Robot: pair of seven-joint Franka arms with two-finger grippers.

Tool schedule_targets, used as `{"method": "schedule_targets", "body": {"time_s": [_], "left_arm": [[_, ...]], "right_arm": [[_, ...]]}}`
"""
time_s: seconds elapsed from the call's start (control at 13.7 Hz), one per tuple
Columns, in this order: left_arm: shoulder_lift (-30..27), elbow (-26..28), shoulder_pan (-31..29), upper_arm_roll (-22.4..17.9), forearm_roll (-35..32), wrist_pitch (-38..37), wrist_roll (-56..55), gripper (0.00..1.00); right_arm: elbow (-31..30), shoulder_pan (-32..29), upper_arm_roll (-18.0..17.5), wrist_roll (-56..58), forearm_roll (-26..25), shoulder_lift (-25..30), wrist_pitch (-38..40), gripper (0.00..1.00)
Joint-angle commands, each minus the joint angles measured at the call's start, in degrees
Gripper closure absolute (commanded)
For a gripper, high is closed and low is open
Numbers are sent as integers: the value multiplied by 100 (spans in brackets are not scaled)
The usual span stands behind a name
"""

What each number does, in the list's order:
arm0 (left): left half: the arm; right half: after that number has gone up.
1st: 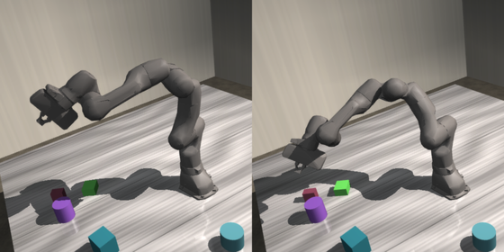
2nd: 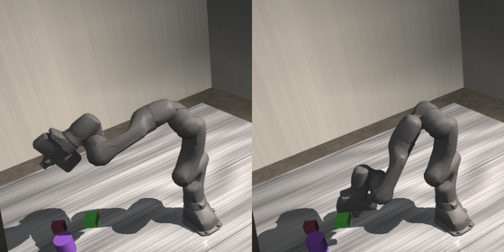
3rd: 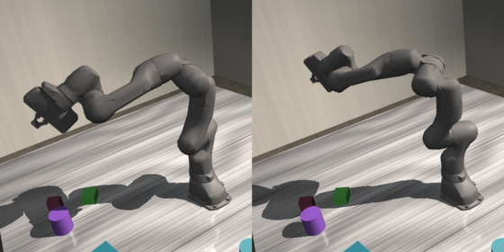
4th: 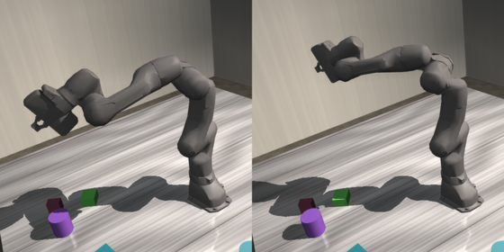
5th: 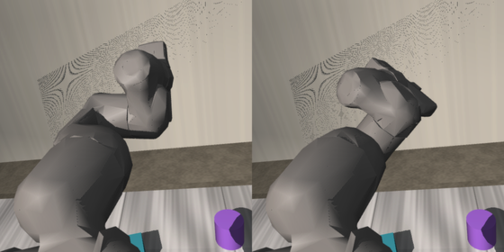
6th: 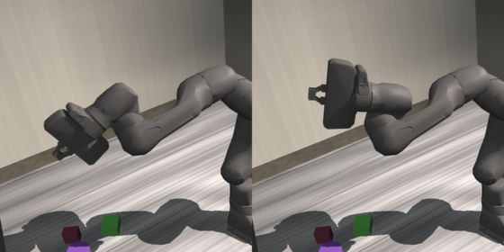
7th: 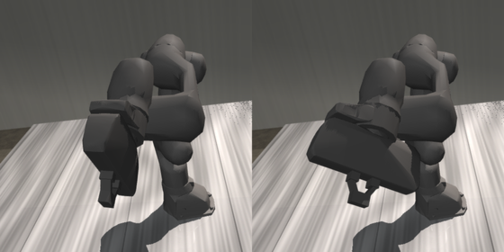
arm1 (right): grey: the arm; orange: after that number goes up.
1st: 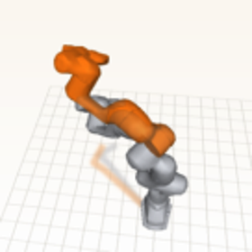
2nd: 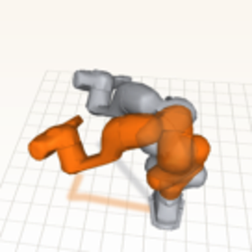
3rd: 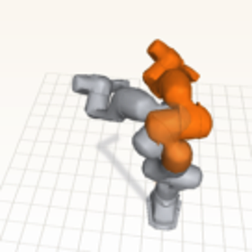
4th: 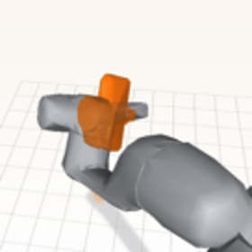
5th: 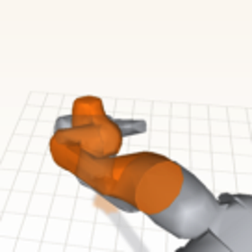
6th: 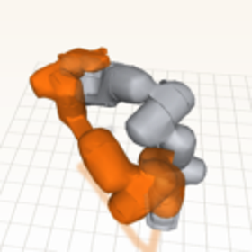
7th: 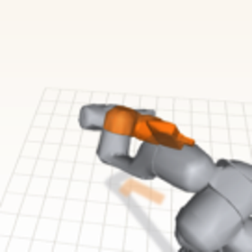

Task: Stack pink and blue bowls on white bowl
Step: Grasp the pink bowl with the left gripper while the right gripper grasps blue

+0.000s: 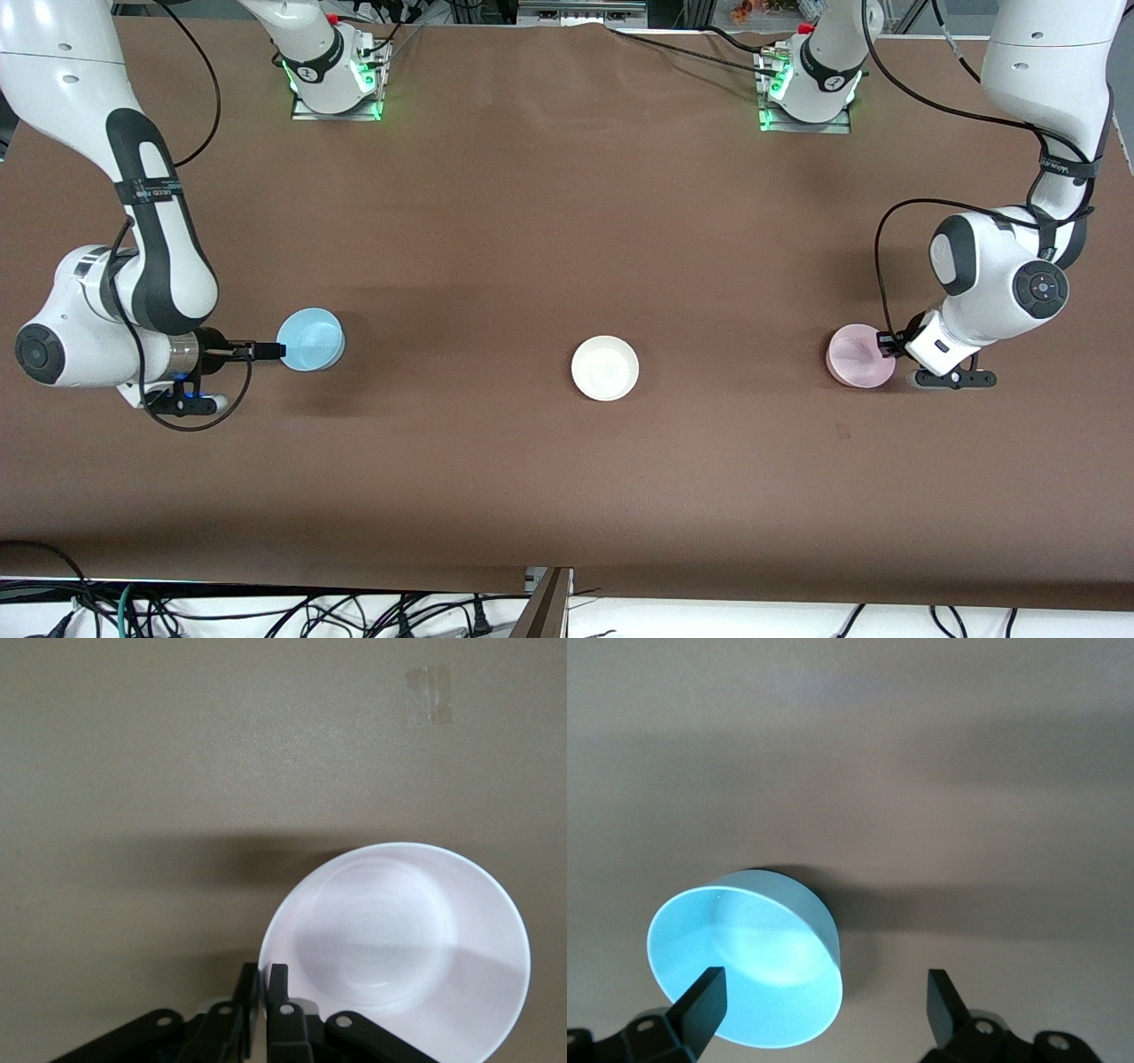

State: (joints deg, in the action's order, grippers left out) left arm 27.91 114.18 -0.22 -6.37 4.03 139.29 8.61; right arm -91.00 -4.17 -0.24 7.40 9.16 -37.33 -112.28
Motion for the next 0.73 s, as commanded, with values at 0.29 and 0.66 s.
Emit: {"method": "schedule_targets", "body": {"time_s": [0.29, 0.66], "left_arm": [[-338, -377, 92, 179, 98, -312, -270, 100], [-576, -915, 92, 1162, 98, -833, -2333, 100]], "right_arm": [[-356, -75, -46, 385, 314, -11, -426, 1], [-524, -66, -46, 385, 402, -2, -567, 19]]}}
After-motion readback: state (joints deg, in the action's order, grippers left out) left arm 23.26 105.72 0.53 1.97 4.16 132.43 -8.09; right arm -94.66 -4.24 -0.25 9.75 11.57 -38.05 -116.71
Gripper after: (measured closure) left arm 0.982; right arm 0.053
